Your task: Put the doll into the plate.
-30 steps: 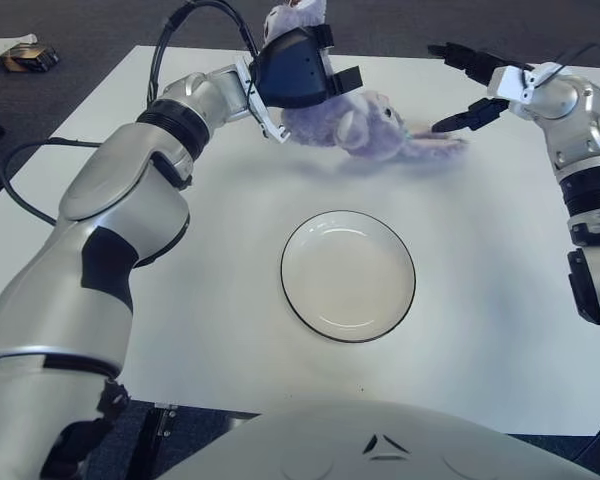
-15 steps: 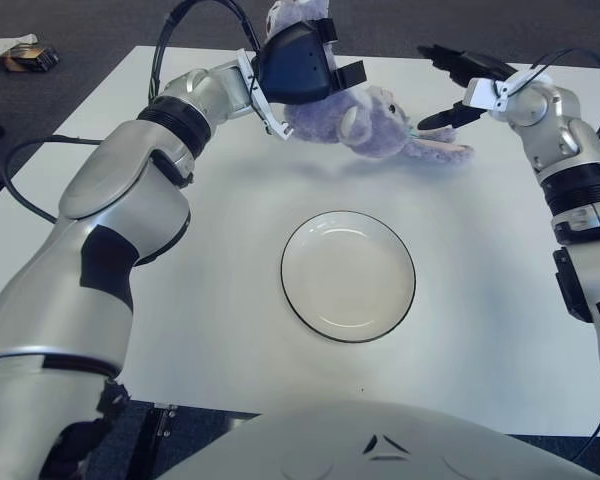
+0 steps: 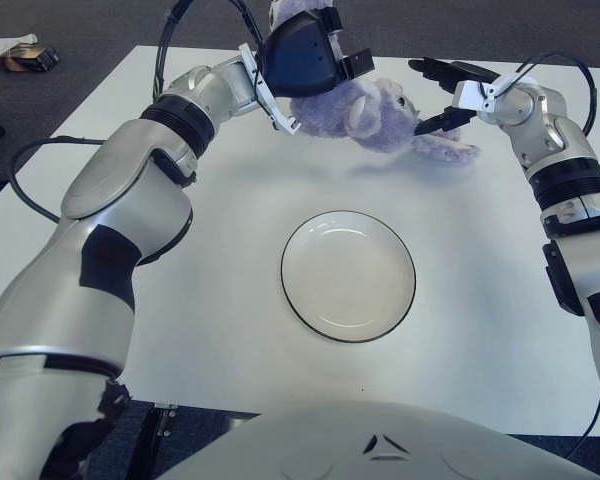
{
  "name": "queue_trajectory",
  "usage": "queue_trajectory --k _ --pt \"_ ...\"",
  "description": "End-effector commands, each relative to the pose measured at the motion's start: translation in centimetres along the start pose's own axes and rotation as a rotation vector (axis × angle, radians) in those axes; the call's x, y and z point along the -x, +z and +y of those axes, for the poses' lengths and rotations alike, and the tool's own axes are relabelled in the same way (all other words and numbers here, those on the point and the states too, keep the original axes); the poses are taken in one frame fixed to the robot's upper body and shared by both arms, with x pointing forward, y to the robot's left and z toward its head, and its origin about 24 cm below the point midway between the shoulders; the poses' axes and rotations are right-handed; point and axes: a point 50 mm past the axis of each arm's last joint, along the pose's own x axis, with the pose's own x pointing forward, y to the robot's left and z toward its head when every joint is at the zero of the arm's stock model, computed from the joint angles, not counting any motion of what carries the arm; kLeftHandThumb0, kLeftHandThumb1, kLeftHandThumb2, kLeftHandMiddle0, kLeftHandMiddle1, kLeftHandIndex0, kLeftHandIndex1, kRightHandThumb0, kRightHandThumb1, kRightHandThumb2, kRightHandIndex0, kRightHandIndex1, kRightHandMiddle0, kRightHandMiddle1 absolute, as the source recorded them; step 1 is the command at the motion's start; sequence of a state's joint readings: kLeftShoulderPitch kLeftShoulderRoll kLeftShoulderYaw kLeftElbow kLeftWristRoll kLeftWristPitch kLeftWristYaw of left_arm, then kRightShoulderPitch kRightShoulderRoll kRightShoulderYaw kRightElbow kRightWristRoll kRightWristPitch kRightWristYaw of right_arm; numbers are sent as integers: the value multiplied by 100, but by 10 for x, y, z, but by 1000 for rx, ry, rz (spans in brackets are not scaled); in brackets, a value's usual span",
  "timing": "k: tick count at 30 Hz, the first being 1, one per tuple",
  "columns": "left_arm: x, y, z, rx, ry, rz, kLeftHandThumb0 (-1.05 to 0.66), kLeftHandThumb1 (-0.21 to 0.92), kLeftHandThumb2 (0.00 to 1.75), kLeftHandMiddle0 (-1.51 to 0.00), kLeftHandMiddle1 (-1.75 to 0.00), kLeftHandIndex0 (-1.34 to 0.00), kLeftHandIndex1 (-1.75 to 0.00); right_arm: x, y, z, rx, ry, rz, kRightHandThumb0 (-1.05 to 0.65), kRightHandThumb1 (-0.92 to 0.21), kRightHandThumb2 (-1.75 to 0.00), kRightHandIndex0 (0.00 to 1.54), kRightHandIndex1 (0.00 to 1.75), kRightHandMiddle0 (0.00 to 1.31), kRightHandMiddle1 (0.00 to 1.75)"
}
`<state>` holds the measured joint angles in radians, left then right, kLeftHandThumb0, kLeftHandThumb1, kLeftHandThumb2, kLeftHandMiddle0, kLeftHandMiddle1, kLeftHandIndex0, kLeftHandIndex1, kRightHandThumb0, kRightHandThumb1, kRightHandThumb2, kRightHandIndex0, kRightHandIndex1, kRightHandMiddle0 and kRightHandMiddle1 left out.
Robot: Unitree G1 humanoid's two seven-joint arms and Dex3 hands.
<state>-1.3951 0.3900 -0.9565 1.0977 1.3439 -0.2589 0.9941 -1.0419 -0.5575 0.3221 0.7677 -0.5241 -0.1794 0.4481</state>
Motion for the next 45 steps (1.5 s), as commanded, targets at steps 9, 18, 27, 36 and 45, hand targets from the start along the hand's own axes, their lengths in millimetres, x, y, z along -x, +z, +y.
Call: queue_trajectory --k 9,18,27,36,45 --pt "-14 -9 9 -39 18 6 -50 28 136 -133 -175 -65 -175 1 14 -5 12 41 -25 -105 -92 -12 0 0 0 0" --pt "-18 -10 12 -54 35 -32 -49 31 133 -135 -175 -62 -175 1 22 -7 -17 107 -54 -105 -91 -11 0 0 0 0" --pt "-20 -6 13 -11 62 -72 -47 36 126 -133 -175 -58 -175 2 20 -4 -238 213 -104 -100 -89 -9 0 0 0 0" --pt "-22 -5 10 -58 41 -88 -46 37 125 -132 -175 -57 -175 0 28 -6 -170 235 -89 -93 -87 -8 0 0 0 0" --pt "-29 -6 11 -101 20 -85 -46 38 124 -133 -175 -57 -175 0 30 4 -284 233 -167 -76 -79 -9 1 0 1 9"
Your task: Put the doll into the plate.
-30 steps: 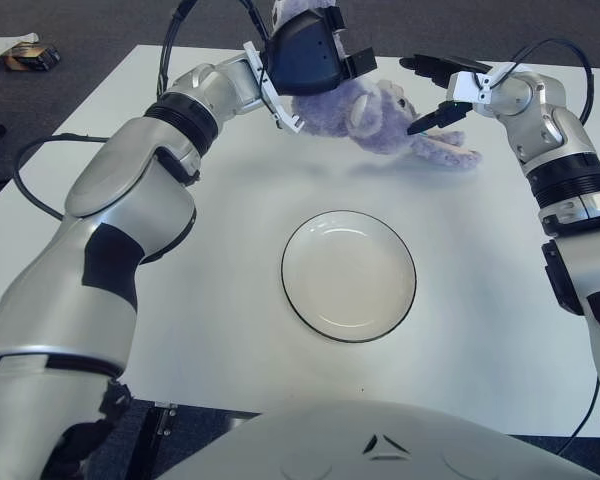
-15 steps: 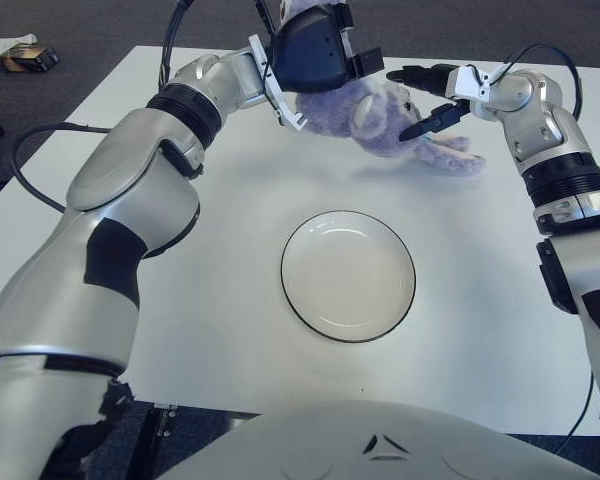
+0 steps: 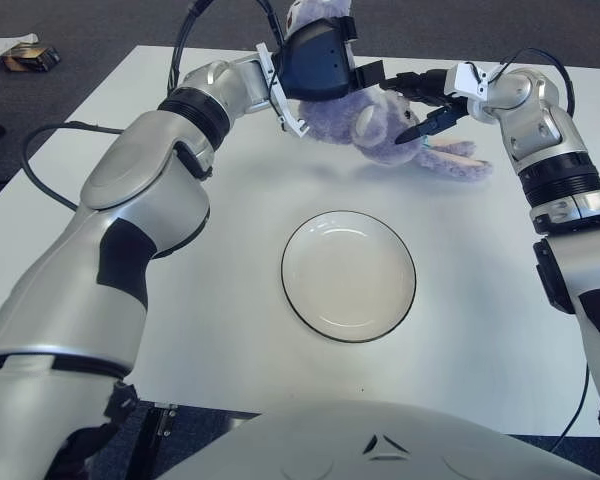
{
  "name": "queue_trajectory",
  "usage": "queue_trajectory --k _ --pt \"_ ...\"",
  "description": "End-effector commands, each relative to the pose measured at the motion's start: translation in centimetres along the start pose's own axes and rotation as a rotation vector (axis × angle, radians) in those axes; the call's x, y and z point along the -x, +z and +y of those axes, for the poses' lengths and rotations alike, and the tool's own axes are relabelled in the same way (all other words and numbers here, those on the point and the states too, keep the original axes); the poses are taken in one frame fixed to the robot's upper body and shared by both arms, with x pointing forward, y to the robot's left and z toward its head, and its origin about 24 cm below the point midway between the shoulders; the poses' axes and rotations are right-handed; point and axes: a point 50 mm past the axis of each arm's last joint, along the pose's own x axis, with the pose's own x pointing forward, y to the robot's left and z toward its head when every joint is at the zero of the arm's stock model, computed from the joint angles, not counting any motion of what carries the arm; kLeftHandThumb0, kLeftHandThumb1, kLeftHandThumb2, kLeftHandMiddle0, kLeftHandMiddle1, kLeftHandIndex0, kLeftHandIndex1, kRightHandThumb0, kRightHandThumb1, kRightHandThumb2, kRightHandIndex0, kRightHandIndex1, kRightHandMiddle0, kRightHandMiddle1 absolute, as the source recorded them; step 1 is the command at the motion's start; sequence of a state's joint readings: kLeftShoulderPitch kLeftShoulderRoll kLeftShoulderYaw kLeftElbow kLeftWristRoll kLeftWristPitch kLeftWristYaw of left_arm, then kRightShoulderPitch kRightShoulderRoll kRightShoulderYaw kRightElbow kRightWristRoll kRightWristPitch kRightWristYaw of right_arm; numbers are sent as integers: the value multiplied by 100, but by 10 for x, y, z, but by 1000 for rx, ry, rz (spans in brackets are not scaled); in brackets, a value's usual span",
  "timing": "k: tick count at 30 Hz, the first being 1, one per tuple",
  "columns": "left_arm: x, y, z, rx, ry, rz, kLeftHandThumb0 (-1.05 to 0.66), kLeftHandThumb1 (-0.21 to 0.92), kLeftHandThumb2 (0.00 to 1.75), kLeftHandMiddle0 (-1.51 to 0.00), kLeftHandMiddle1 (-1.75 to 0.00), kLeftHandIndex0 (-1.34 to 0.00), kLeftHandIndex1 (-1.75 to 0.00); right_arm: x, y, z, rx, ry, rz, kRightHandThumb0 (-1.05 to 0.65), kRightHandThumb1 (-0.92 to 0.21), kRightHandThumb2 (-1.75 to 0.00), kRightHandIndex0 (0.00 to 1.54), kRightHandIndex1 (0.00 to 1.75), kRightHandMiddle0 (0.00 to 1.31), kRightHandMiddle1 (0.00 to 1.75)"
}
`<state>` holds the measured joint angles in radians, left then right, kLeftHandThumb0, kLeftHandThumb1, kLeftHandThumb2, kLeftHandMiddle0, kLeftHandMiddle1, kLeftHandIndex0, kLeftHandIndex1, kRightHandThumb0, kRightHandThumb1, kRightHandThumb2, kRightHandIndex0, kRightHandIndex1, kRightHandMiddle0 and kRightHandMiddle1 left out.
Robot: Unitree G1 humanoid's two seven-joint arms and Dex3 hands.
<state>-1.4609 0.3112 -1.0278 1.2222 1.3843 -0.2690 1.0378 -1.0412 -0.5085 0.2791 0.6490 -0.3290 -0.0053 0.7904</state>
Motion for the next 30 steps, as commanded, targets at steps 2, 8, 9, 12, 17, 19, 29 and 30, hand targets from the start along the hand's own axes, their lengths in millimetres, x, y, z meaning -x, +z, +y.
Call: queue_trajectory --k 2,8,9,12,17,19,29,30 --pt "-16 -16 11 -79 22 13 -46 38 124 -133 -175 -57 -175 -1 5 3 -50 -27 -85 -75 -77 -10 1 0 1 14" --pt "-20 -16 12 -105 12 41 -46 38 124 -134 -175 -56 -175 -4 5 5 -46 -57 -92 -73 -54 -51 1 0 0 18" --pt "-21 -15 12 -106 13 40 -46 38 124 -134 -175 -56 -175 -4 4 5 -57 -61 -98 -73 -51 -57 1 0 0 18" --pt "-23 -14 13 -107 20 36 -46 40 122 -134 -175 -55 -175 -5 4 5 -90 -60 -109 -68 -42 -70 2 0 0 21" --pt "-25 -13 14 -108 35 22 -45 41 120 -133 -175 -54 -175 -6 3 6 -112 -66 -106 -62 -36 -79 4 1 0 24" --pt "-25 -13 14 -108 35 23 -45 42 119 -133 -175 -53 -175 -6 3 7 -110 -67 -104 -61 -35 -81 4 1 0 26" --pt "-30 -11 14 -120 16 15 -45 43 118 -132 -175 -52 -175 -8 4 10 -23 -57 -69 -79 -56 -63 6 1 0 23" --pt "-31 -11 15 -126 13 15 -45 43 117 -132 -175 -52 -175 -9 4 11 -14 -55 -64 -84 -61 -57 6 1 0 22"
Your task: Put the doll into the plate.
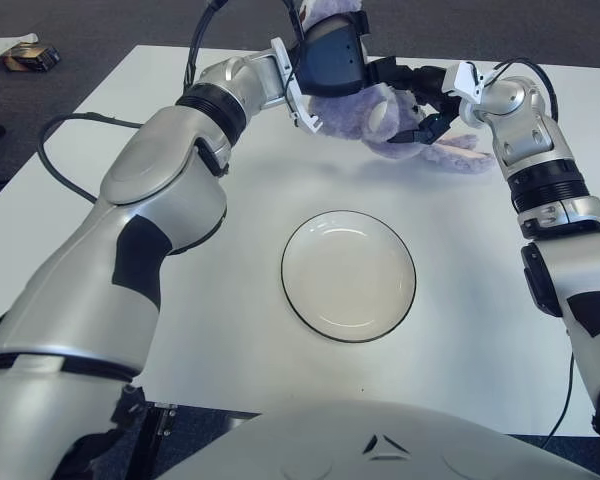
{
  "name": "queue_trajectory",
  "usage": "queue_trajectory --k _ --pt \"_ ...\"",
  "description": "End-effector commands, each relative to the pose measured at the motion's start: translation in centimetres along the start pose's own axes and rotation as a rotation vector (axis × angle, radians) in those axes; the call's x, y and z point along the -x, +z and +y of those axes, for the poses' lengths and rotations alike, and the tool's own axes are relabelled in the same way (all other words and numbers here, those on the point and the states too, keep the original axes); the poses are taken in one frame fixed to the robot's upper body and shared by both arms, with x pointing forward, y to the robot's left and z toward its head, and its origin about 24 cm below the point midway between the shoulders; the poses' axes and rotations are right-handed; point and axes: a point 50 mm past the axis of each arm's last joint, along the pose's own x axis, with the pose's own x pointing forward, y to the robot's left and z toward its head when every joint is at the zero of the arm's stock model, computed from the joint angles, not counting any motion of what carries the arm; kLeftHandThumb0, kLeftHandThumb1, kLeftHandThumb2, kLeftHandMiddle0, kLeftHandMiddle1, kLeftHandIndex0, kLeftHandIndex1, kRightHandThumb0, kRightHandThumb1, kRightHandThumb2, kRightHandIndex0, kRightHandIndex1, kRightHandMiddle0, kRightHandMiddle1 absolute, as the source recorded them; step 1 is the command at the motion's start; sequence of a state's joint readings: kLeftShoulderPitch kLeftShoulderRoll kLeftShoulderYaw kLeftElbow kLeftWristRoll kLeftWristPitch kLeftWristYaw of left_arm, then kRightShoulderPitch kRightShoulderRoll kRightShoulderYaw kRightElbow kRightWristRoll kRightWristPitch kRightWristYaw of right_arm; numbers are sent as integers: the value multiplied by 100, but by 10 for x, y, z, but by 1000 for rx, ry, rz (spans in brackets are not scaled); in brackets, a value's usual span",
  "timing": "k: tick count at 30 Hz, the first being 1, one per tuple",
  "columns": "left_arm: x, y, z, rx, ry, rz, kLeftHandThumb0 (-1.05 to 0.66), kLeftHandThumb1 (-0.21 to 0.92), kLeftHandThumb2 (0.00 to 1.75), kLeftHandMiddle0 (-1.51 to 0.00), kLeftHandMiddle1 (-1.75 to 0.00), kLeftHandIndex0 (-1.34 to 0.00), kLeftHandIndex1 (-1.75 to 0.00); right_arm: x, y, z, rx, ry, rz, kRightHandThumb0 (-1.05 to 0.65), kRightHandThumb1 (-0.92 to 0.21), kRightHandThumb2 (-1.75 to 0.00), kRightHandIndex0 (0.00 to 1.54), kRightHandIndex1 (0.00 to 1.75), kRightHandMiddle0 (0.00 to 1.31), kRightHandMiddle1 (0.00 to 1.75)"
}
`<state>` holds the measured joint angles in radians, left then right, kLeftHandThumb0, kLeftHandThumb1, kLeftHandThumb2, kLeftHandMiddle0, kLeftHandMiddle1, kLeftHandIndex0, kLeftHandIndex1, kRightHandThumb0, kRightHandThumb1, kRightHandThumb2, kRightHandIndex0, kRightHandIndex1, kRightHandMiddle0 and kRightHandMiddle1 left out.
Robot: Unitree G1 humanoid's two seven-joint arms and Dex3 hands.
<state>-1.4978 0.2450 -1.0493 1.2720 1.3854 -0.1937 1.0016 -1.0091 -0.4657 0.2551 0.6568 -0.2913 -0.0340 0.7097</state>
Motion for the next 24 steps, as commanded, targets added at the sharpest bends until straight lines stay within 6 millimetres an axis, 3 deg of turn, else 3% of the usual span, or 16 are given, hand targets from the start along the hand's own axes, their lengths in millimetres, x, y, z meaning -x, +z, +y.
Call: queue_trajectory --k 1,10,24 --pt "-14 -12 10 -67 28 9 -45 43 117 -132 -175 -52 -175 -2 3 2 54 11 5 -87 -64 -52 6 0 0 22" --pt "-23 -16 16 -91 26 16 -46 39 122 -131 -175 -55 -175 -3 0 5 107 57 38 -103 -79 -30 9 2 0 24" --pt "-30 -19 23 -77 67 21 -48 33 129 -129 -175 -60 -175 -6 -9 9 89 80 102 -105 -81 -22 17 5 0 32"
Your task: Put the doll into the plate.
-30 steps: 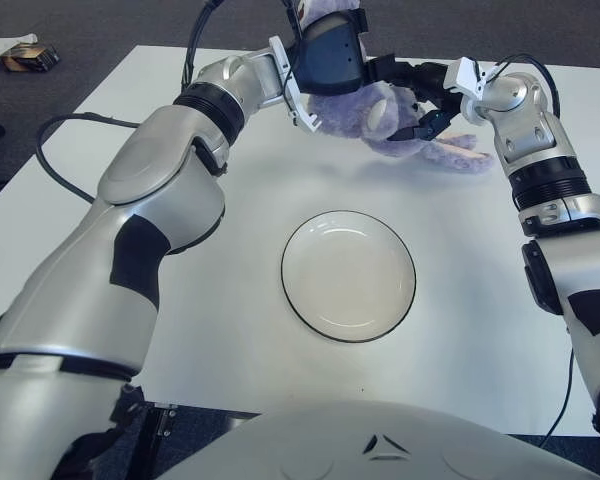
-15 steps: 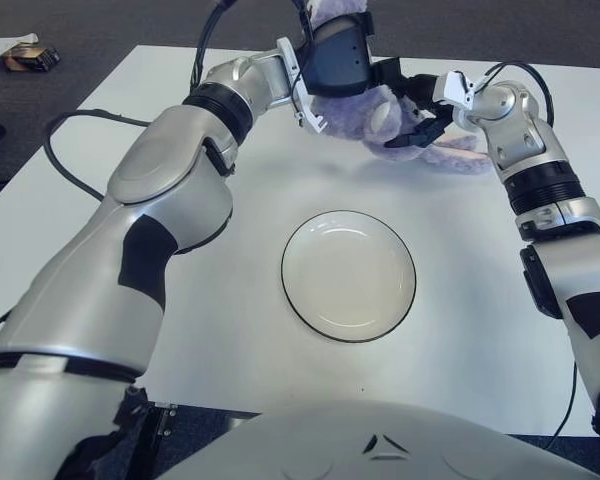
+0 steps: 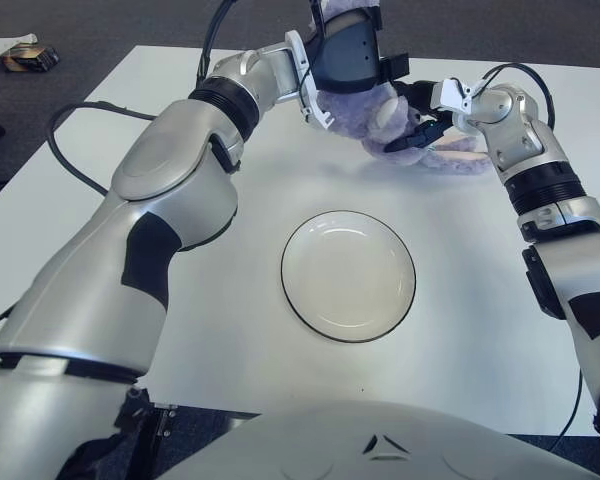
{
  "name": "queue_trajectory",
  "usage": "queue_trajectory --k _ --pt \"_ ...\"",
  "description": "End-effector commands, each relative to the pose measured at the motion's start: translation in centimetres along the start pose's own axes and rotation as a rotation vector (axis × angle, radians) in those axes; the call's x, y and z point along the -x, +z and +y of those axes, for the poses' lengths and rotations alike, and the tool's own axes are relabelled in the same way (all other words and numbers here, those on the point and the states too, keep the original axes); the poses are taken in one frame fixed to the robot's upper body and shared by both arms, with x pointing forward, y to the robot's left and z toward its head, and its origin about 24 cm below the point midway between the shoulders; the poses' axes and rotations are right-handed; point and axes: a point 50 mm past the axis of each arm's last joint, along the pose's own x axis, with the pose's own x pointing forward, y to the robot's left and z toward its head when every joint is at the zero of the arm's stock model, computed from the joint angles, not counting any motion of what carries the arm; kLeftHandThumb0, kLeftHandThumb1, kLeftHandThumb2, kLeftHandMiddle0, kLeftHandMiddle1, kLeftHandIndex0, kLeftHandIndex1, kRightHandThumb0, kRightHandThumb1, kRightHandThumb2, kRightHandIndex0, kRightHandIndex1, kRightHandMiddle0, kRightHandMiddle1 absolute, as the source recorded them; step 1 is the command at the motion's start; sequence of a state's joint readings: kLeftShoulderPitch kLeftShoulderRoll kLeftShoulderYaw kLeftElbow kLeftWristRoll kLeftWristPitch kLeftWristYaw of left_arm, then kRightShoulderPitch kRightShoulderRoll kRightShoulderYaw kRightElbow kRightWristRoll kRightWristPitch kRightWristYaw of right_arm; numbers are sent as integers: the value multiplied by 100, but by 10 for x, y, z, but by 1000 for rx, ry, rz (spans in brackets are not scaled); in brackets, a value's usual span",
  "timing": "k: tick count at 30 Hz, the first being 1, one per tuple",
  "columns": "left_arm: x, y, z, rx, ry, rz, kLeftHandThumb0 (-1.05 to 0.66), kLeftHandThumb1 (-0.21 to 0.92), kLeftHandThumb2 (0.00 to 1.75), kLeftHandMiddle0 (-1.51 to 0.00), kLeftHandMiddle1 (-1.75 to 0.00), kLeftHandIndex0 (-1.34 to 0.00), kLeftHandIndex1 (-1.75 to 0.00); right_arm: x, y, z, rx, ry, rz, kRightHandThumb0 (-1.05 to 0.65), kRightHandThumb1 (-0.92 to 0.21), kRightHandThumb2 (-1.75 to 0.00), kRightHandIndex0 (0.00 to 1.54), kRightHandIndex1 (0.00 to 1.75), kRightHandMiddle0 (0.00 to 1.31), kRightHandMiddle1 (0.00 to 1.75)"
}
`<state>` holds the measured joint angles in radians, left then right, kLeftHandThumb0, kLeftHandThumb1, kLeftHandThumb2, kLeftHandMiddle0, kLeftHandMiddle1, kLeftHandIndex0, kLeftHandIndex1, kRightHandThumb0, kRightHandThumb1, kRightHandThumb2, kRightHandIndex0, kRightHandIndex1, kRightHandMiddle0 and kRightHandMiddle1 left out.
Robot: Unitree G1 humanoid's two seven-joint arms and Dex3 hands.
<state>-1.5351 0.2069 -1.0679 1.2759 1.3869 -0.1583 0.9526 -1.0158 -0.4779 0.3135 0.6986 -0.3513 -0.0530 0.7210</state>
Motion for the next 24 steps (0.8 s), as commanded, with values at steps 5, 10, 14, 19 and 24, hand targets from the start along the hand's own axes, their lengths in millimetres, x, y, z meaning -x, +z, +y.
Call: queue_trajectory --k 5,10,14,19,24 --pt "-14 -17 17 -3 99 42 -48 33 130 -129 -175 -60 -175 -4 -6 4 24 21 47 -105 -82 -21 19 6 0 36" --pt "-16 -19 19 20 113 48 -48 32 131 -130 -175 -61 -175 -8 -18 10 13 6 68 -104 -82 -20 21 7 0 45" --pt "-17 -19 21 42 128 58 -48 32 131 -130 -175 -61 -175 -9 -33 15 -3 -47 92 -101 -82 -19 24 16 0 61" --pt "-18 -20 22 58 144 67 -48 31 132 -130 -175 -62 -175 -9 -36 15 20 -128 92 -97 -83 -18 15 79 0 104" --pt "-18 -20 23 59 162 76 -48 32 132 -128 -175 -61 -175 -9 -31 17 69 -225 69 10 -50 -90 50 150 17 165"
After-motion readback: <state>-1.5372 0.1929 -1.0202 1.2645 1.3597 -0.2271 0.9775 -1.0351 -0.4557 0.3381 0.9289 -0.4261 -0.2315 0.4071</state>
